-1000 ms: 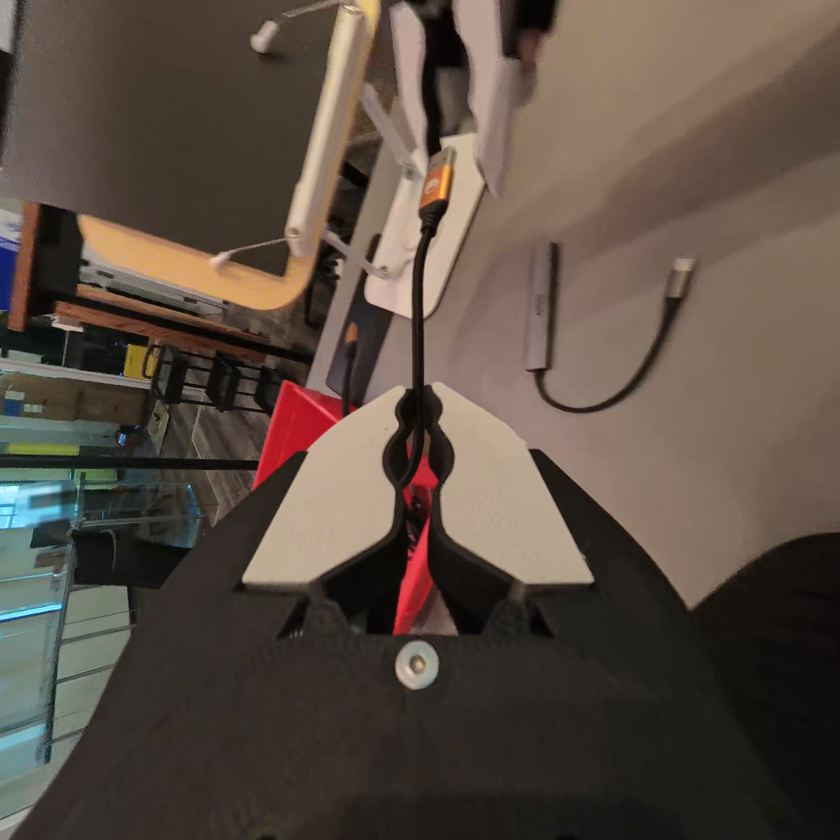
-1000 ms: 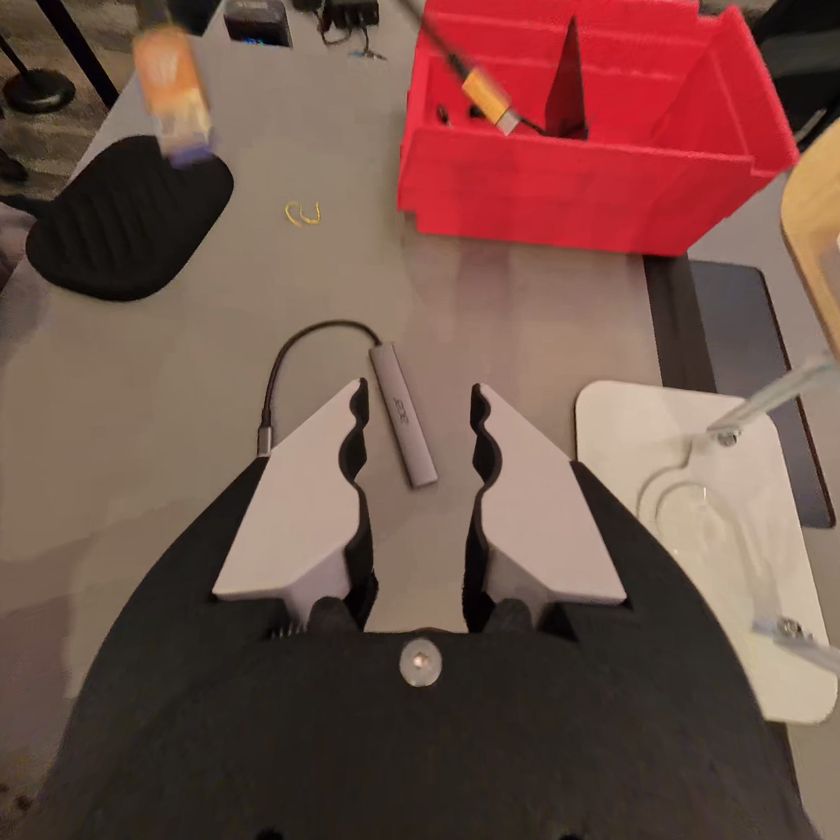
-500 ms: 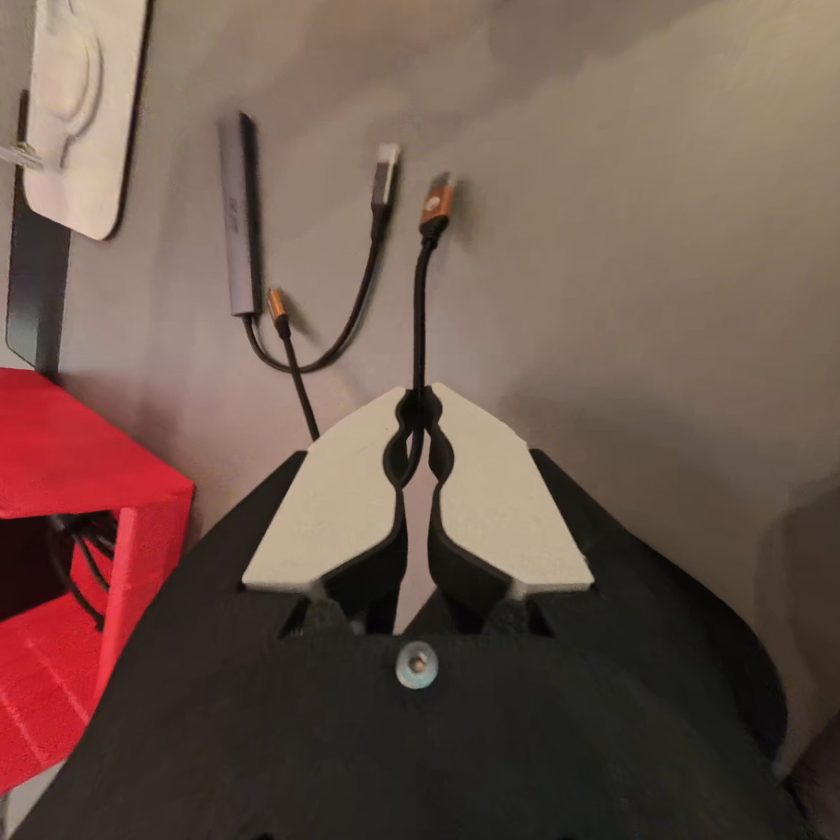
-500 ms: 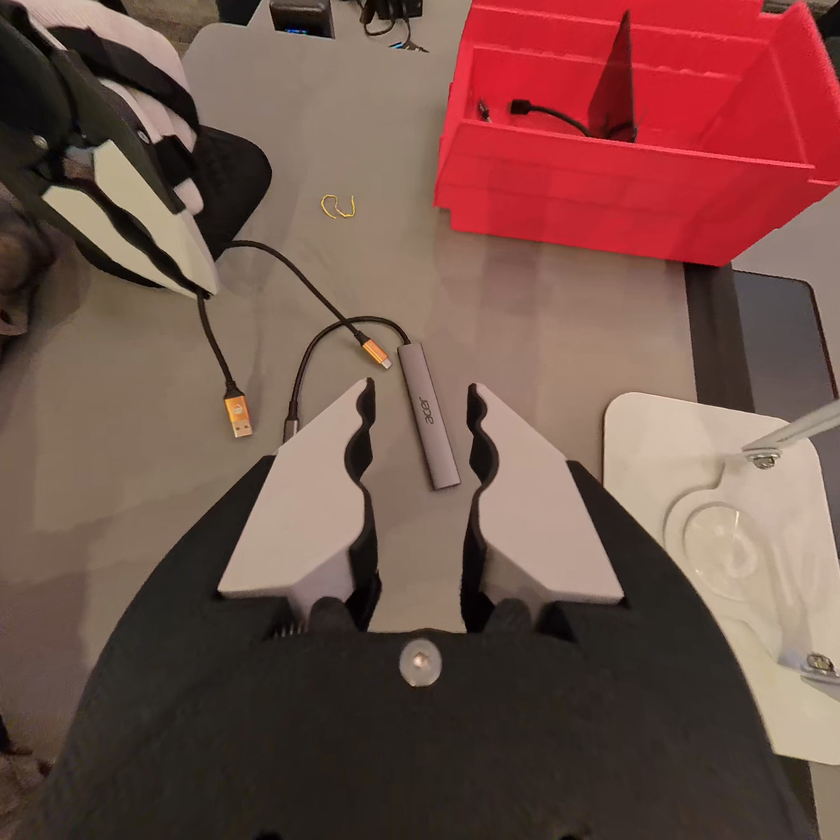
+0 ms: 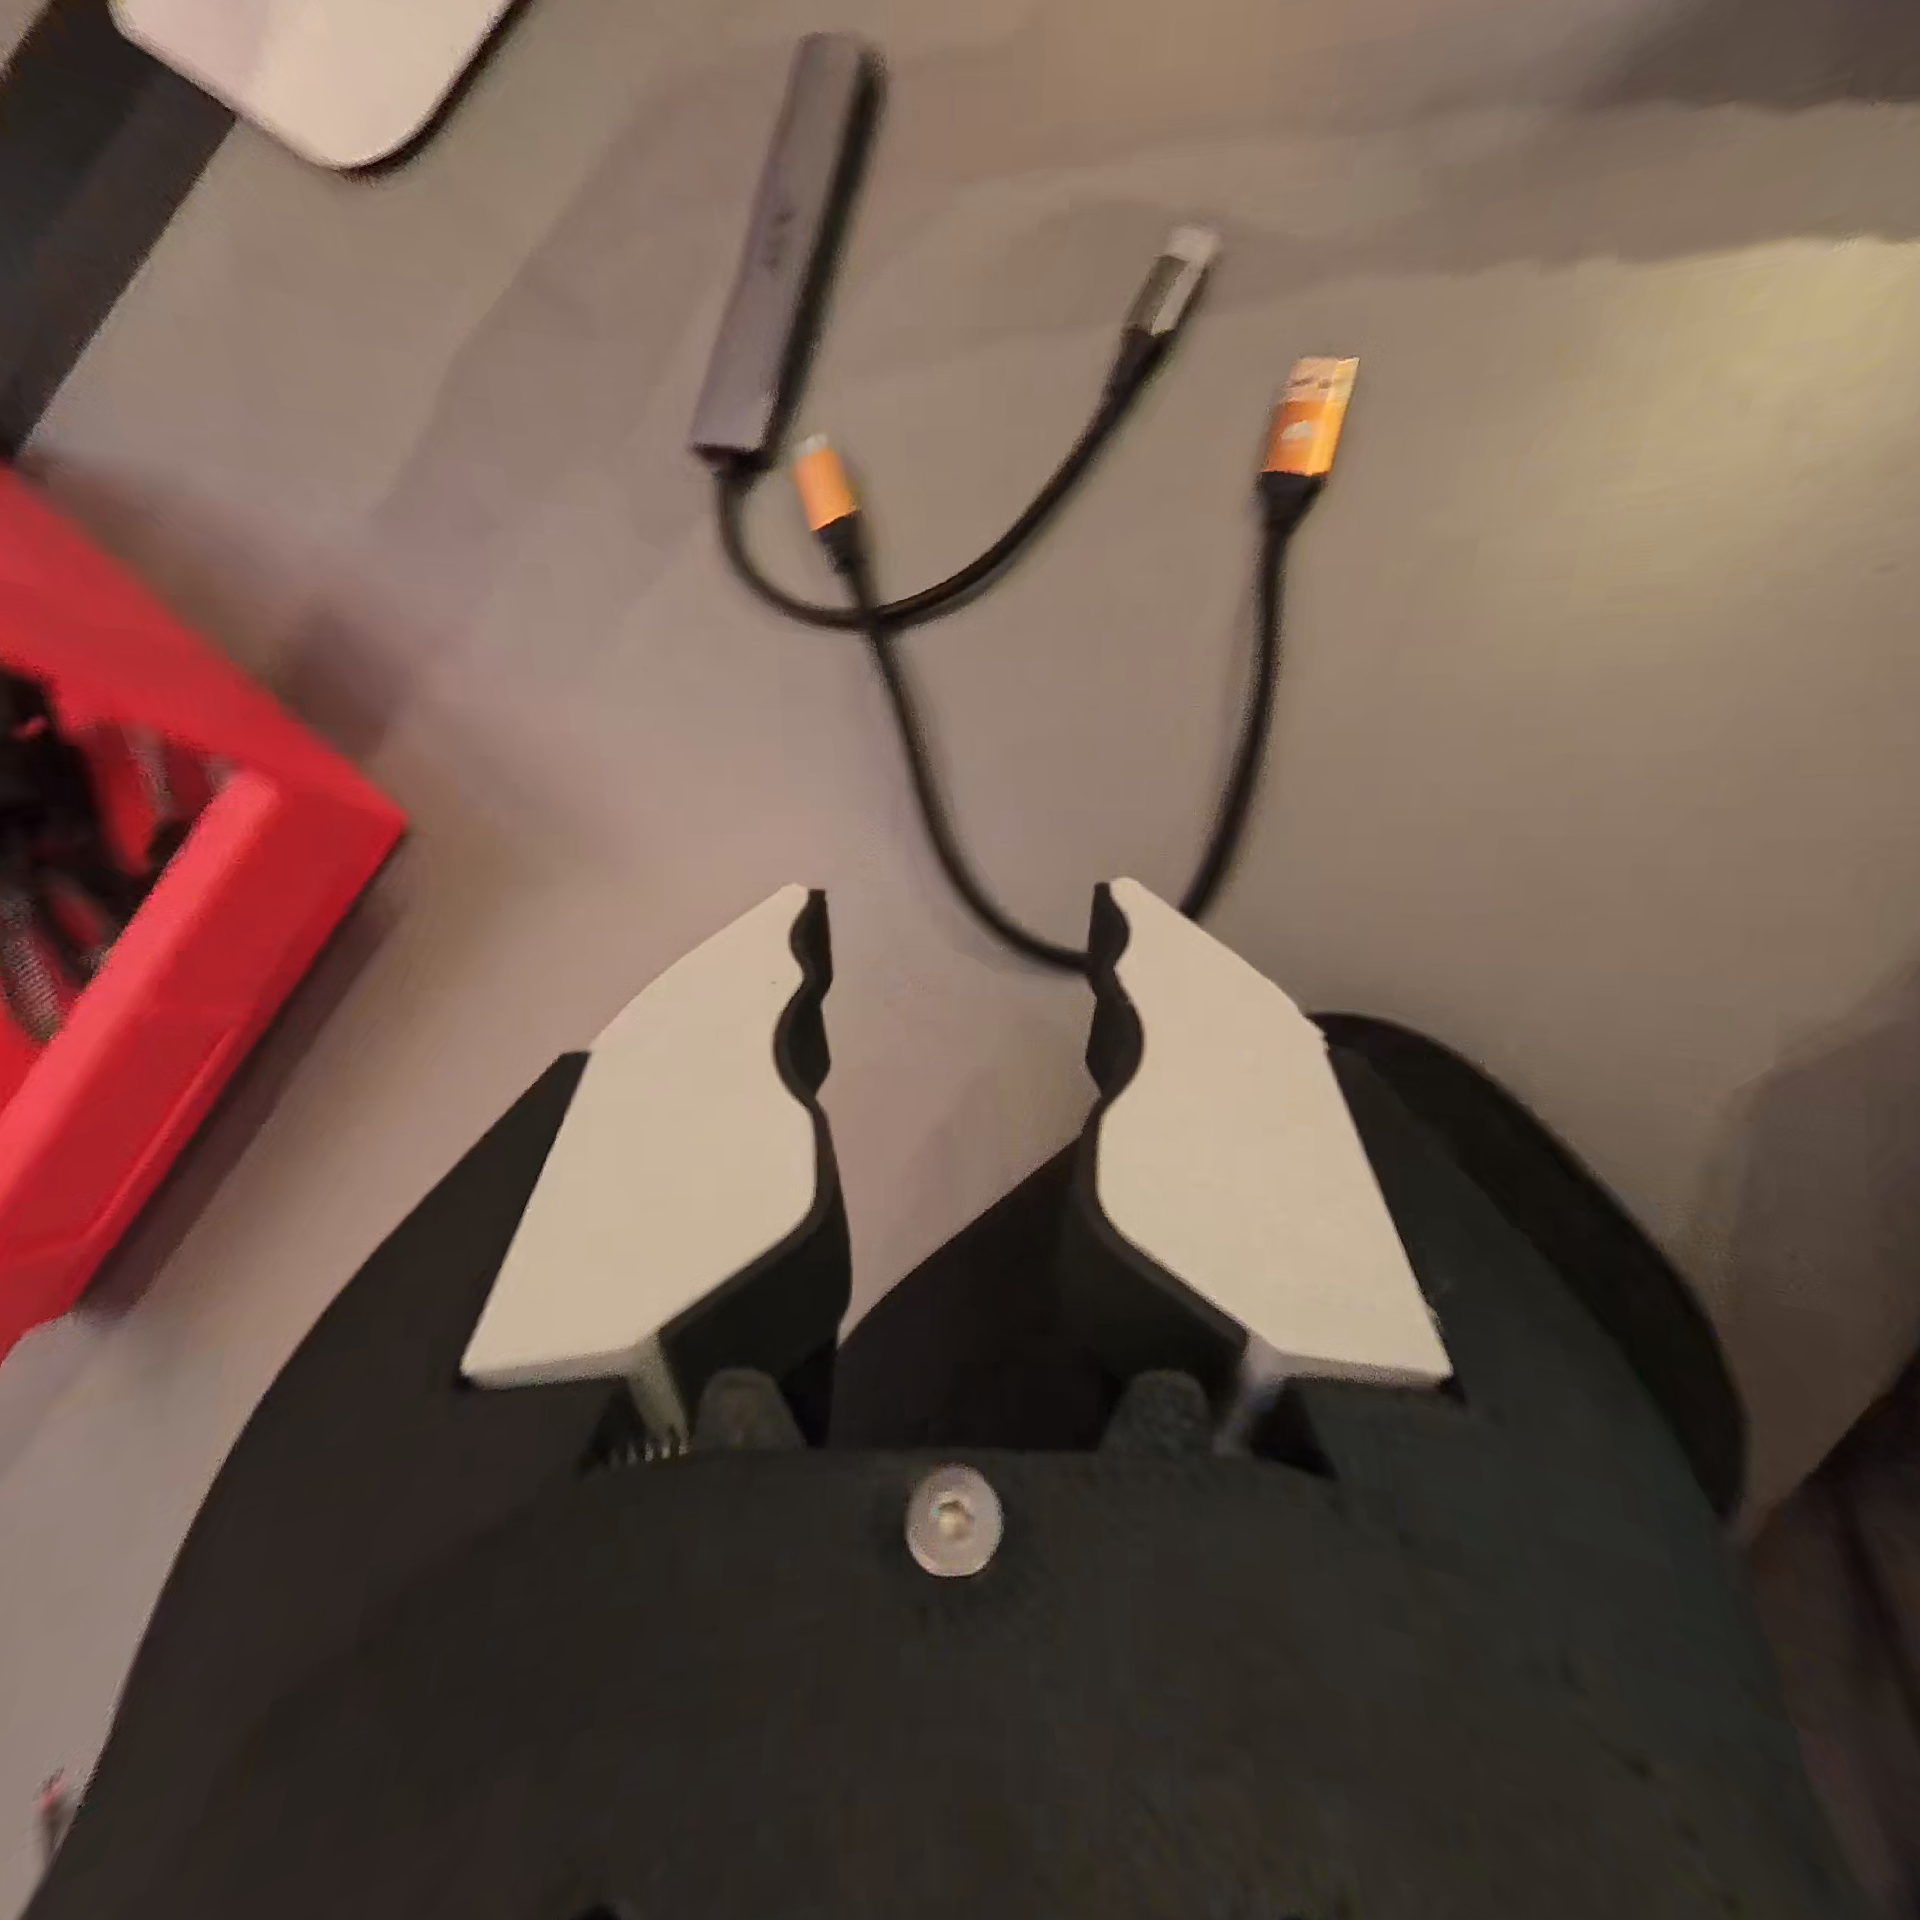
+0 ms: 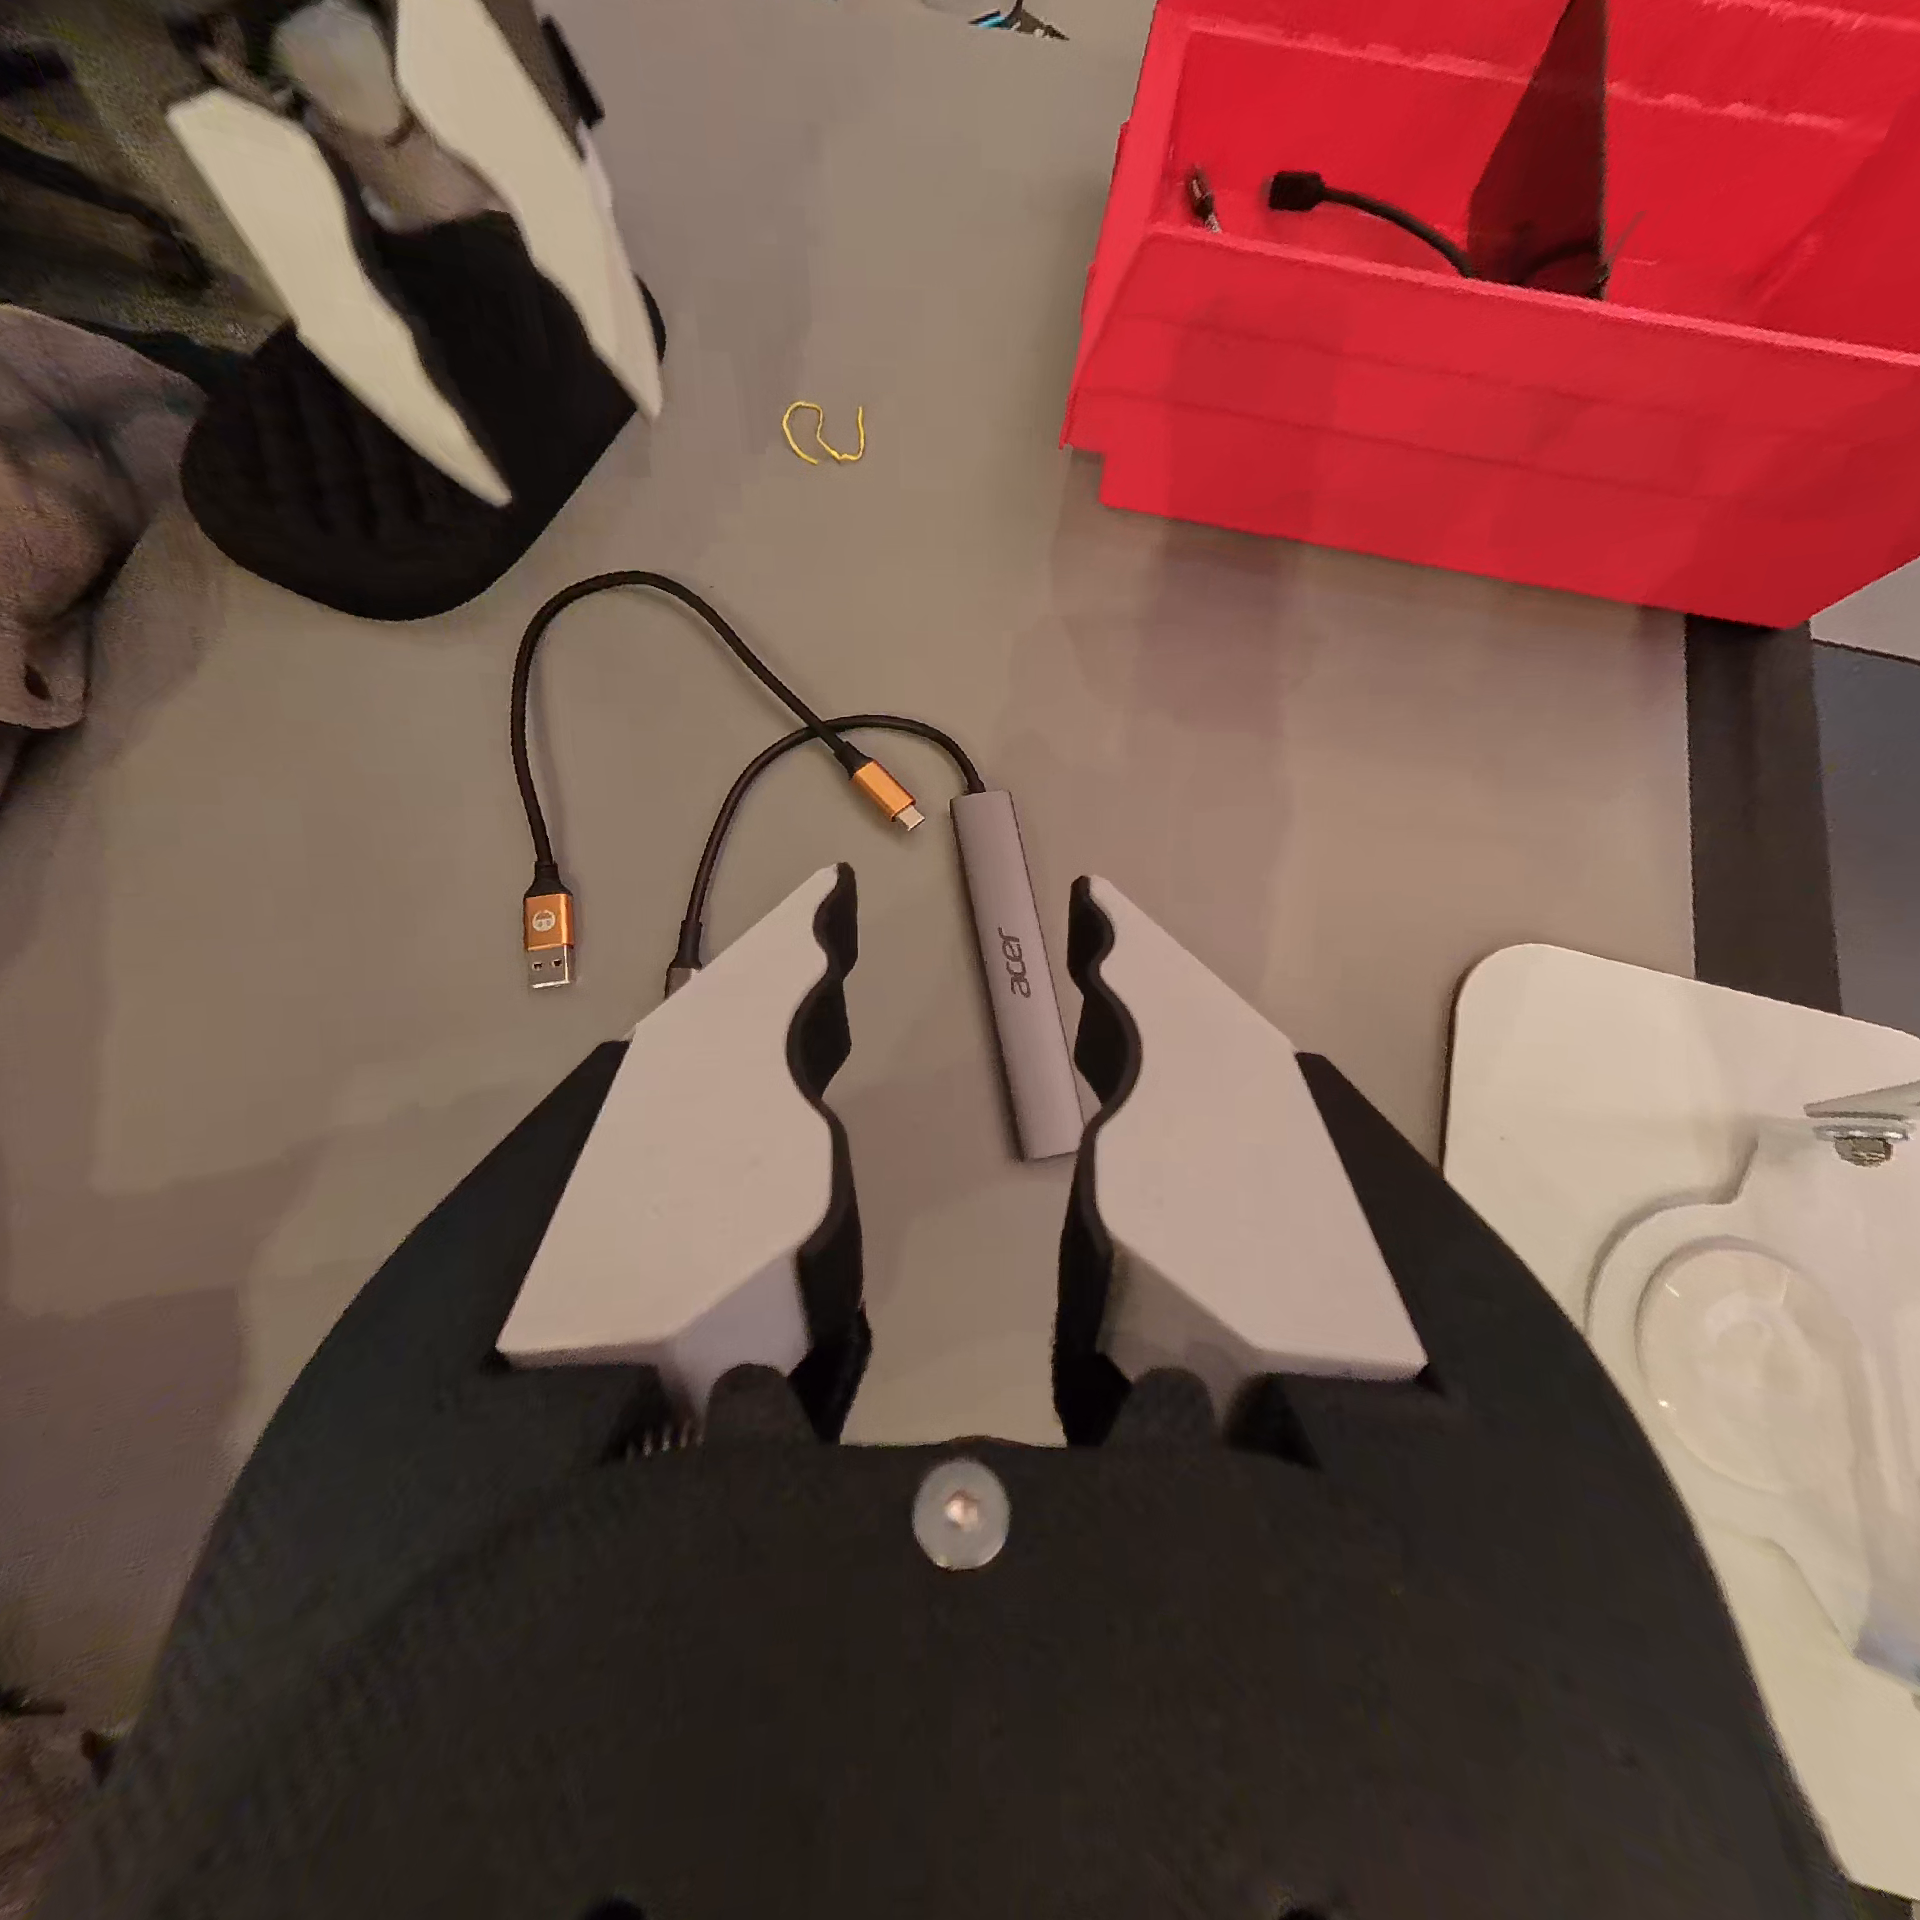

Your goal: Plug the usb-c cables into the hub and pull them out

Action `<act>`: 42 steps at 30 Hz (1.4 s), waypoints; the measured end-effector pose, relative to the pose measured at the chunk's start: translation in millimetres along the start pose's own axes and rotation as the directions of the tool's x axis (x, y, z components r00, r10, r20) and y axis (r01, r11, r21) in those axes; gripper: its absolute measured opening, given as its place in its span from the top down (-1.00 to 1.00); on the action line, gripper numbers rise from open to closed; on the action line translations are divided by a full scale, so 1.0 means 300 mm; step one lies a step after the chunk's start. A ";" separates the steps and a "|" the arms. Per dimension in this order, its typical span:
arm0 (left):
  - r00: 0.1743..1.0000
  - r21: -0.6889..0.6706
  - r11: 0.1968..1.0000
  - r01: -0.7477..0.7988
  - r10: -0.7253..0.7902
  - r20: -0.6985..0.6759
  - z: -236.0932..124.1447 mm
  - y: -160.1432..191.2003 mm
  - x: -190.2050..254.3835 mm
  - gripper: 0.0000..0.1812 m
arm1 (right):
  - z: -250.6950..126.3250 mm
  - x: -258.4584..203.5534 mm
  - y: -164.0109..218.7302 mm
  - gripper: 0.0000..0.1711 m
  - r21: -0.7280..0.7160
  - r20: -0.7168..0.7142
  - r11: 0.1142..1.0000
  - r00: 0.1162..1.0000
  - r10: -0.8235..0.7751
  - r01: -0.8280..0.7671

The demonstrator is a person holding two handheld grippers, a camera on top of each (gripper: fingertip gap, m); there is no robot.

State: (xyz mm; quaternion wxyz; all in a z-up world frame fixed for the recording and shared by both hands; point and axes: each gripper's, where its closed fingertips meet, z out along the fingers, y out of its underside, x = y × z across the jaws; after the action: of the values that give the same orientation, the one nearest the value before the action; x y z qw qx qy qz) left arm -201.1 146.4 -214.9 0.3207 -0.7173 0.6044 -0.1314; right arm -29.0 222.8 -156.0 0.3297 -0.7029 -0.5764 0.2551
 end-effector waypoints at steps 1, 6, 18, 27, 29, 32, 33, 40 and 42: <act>0.999 -0.004 1.000 0.019 -0.018 0.044 -0.016 0.014 -0.045 0.56 | 0.005 -0.001 0.000 0.56 -0.001 0.001 1.000 1.000 -0.004 0.004; 0.985 -0.103 0.984 0.147 -0.136 0.111 -0.010 0.148 -0.232 0.69 | 0.025 -0.011 -0.005 0.56 -0.003 0.016 1.000 1.000 -0.013 0.013; 0.982 -0.166 0.969 0.182 -0.189 -0.027 0.101 0.264 -0.306 0.89 | 0.040 -0.017 0.005 0.56 -0.012 0.031 1.000 0.999 -0.025 0.025; 0.987 -0.147 0.979 0.145 -0.153 -0.045 0.111 0.256 -0.311 0.99 | 0.046 -0.011 0.017 0.56 -0.015 0.031 1.000 0.999 -0.015 0.015; 0.991 -0.139 0.982 0.126 -0.131 -0.029 0.112 0.255 -0.313 1.00 | 0.047 -0.014 0.013 0.56 -0.015 0.033 1.000 0.999 -0.019 0.020; 0.993 -0.097 0.988 0.120 -0.118 0.024 0.098 0.233 -0.327 1.00 | 0.049 -0.023 -0.009 0.56 0.005 0.037 1.000 0.999 -0.030 0.030; 0.992 -0.072 0.990 0.122 -0.120 0.043 0.084 0.215 -0.334 1.00 | 0.051 -0.027 -0.023 0.55 0.016 0.038 0.999 0.999 -0.034 0.034; 0.971 0.094 0.992 0.089 -0.107 0.213 -0.055 0.020 -0.383 1.00 | 0.114 -0.065 -0.205 0.43 0.135 -0.029 0.980 0.989 -0.145 0.147; 0.966 0.096 0.994 0.055 -0.077 0.248 -0.082 -0.030 -0.379 1.00 | 0.140 -0.078 -0.268 0.35 0.150 -0.113 0.955 0.964 -0.241 0.256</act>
State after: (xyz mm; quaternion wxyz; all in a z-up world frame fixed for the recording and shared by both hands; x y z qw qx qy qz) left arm -234.9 247.6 -167.9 0.4215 -0.7330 0.5284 -0.0767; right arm -116.4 216.5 -123.0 0.4423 -0.6067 -0.6212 0.2246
